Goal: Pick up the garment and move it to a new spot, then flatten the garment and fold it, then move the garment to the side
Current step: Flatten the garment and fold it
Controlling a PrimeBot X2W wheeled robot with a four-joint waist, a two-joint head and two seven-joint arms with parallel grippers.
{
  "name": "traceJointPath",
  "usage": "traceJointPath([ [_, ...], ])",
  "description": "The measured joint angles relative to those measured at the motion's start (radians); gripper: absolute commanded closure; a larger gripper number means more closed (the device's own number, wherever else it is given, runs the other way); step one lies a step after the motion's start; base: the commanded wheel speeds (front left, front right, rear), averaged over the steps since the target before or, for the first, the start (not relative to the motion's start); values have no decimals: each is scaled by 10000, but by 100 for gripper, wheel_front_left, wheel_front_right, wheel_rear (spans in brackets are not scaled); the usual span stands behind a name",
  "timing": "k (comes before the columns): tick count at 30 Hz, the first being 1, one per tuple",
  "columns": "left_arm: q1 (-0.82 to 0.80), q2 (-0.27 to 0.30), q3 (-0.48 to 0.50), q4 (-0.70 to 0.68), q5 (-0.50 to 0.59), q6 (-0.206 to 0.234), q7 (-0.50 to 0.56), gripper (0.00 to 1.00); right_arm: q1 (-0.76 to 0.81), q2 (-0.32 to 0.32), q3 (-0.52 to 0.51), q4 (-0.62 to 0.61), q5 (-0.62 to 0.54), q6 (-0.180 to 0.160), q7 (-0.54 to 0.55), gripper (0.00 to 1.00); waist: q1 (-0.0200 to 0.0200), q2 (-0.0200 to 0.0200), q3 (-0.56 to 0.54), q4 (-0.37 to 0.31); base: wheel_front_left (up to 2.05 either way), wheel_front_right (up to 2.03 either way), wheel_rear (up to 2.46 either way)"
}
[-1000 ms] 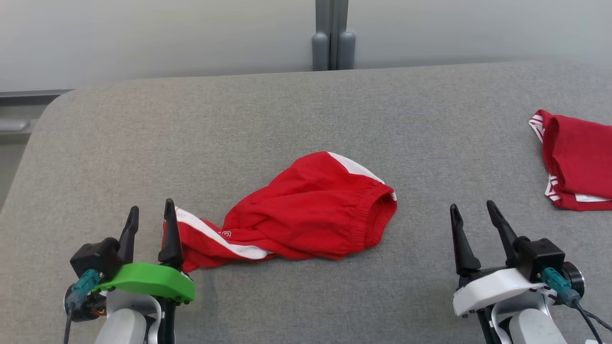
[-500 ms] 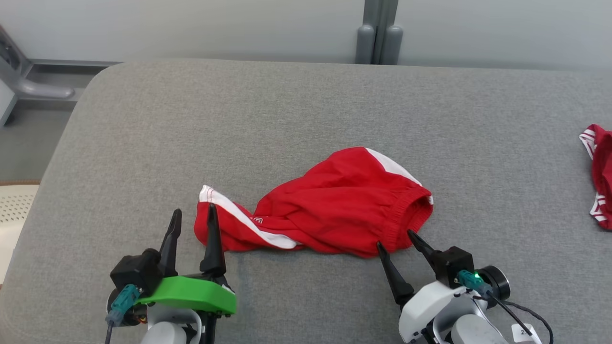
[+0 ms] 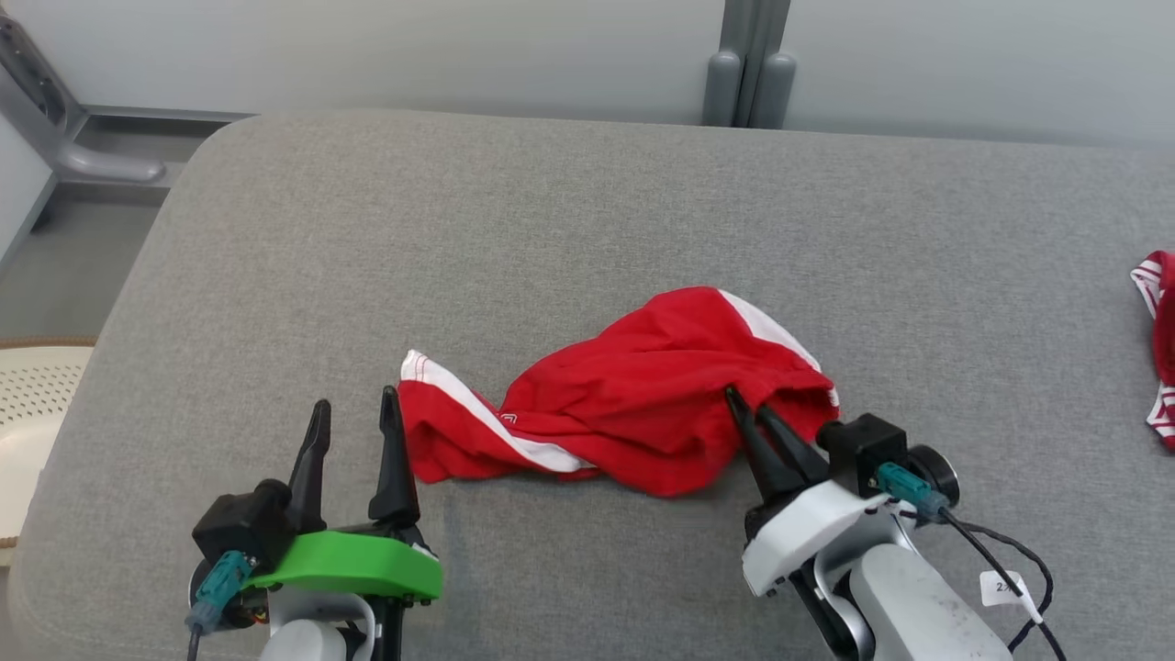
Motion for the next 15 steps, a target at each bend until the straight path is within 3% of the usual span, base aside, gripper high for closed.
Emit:
traceJointPath([
  [8, 118, -8, -10, -389, -15, 69, 0, 0, 19, 6, -585, -1802, 307, 0, 111, 100, 0, 0, -294, -240, 0, 0, 0],
  [15, 72, -13, -433, -696, -130, 88, 2, 0, -1068, -113, -2412, -1206, 117, -2, 1005, 100, 0, 0, -164, -31, 0, 0, 0],
])
